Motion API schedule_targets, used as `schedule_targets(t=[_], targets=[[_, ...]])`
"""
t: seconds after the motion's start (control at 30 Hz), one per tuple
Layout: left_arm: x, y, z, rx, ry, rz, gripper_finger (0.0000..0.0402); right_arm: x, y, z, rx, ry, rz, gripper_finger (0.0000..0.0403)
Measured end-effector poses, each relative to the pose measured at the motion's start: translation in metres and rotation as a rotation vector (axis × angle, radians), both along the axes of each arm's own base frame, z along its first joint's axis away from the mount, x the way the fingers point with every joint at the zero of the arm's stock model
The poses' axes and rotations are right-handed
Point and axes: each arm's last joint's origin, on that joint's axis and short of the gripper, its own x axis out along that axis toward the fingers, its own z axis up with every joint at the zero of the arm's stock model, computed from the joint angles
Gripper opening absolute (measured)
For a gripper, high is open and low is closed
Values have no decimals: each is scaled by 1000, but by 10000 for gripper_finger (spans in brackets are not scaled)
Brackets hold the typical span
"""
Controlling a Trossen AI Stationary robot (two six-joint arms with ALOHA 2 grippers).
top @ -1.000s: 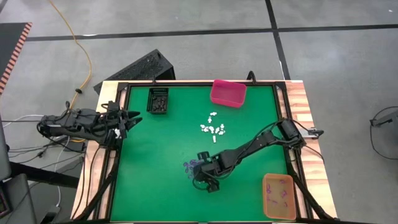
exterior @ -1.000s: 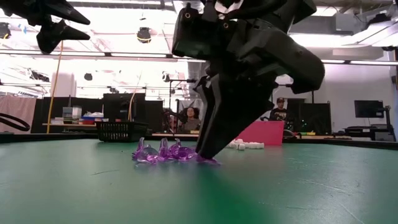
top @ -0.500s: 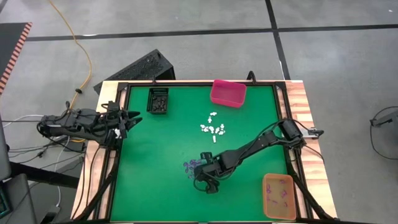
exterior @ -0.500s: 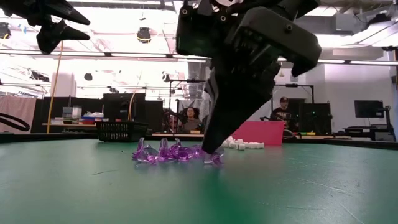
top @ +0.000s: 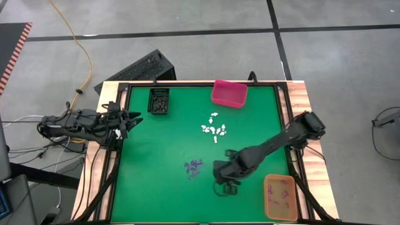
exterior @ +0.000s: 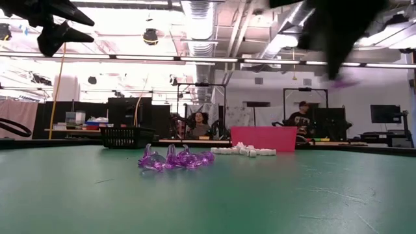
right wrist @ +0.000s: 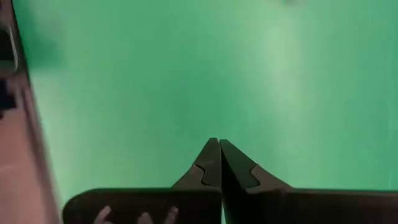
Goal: Sort Halloween decoration
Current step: Put the pink witch hat toy into the orange bin
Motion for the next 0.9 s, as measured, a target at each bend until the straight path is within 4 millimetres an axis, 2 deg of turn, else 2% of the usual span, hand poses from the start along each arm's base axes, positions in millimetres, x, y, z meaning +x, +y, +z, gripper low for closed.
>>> schedule_targets(t=[0.23,0.5,0.7,0.9], targets=[[0,0,-1,-78,-23,14,183,-77,26,30,39,270,-198,15],[0,0,-2,-151,-42,28,183,-146,70,43,89,375,-388,15],[-1,1,-2,-179,-58,60,183,-173,88,32,103,410,-494,18],[-1,1,-2,-184,-59,61,183,-181,90,23,81,419,-524,78]])
